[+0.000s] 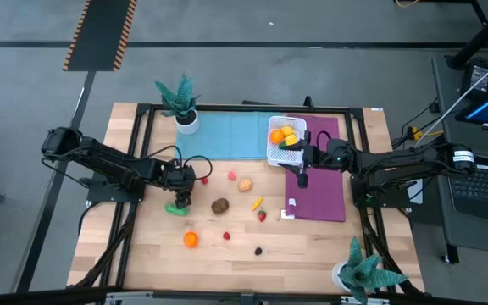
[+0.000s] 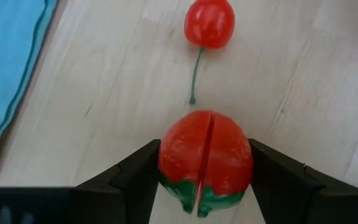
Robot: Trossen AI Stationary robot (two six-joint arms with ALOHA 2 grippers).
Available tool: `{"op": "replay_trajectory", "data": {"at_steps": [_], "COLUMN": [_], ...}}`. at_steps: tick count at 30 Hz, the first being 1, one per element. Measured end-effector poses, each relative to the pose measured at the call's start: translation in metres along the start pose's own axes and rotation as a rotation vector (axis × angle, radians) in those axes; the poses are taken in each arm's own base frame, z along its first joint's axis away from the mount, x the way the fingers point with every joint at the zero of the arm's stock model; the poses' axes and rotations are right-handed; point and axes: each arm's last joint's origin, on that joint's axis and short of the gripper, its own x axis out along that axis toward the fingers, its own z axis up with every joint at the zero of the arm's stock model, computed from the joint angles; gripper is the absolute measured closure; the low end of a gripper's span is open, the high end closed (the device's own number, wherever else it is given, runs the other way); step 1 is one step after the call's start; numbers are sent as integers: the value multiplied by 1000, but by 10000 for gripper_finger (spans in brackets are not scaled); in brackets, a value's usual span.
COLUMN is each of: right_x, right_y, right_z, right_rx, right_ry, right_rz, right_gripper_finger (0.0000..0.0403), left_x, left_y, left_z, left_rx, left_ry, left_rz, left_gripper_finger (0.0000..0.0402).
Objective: Pick and placing Produce into tupperware
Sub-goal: Put the left red strawberry into the white container
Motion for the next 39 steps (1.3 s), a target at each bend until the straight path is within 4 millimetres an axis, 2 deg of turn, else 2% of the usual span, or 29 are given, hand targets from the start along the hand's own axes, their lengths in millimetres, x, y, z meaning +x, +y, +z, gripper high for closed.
{"op": "replay_trajectory", "data": {"at_steps": [7,24,30,39], "right_x": [0,0,0,0], "right_y": [0,0,0,0], "right_z": [0,0,0,0], "right_rx": [0,0,0,0], "right_ry": [1,1,1,2], "right_rz": [0,0,0,0], "right_gripper_finger": [137,137,137,137], "left_x": [0,-3,-26,-68], "left_y": [0,1,1,13], "left_z": [0,0,11,11], "left_rx": [-1,-23,2,28], "left_ry": [-3,-10,-121,-371], "left_rz": [-2,-8,-62,-109], "left_gripper_finger": [223,230,232,234]}}
